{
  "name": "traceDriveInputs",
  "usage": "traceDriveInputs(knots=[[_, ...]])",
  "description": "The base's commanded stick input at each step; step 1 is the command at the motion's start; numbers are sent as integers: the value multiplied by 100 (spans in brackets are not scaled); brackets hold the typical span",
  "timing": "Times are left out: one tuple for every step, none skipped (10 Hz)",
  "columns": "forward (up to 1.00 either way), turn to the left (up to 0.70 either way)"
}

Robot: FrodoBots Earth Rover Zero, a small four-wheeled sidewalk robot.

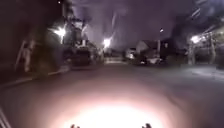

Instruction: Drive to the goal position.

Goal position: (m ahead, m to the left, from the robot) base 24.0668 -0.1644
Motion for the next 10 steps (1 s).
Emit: traceDriveInputs(knots=[[70,0],[70,0],[70,0],[70,0],[70,0],[70,0],[70,0],[70,0],[70,0],[70,0]])
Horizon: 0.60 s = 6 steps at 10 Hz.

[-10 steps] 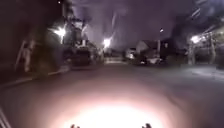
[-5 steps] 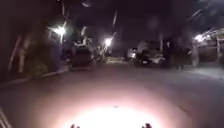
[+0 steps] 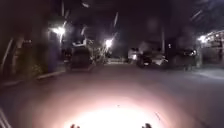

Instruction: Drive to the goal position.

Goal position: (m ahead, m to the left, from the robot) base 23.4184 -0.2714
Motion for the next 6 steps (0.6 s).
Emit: traceDriveInputs(knots=[[70,0],[70,0],[70,0],[70,0],[70,0],[70,0]])
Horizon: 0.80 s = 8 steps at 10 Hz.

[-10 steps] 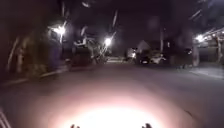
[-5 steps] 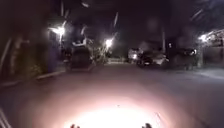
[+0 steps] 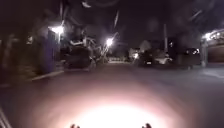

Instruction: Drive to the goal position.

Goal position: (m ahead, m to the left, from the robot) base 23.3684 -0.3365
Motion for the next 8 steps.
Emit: traceDriveInputs(knots=[[70,0],[70,0],[70,0],[70,0],[70,0],[70,0],[70,0],[70,0]])
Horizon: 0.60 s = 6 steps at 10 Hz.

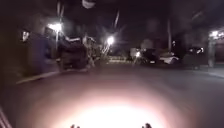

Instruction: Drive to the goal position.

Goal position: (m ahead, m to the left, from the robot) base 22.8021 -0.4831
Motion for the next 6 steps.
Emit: traceDriveInputs(knots=[[70,0],[70,0],[70,0],[70,0],[70,0],[70,-25]])
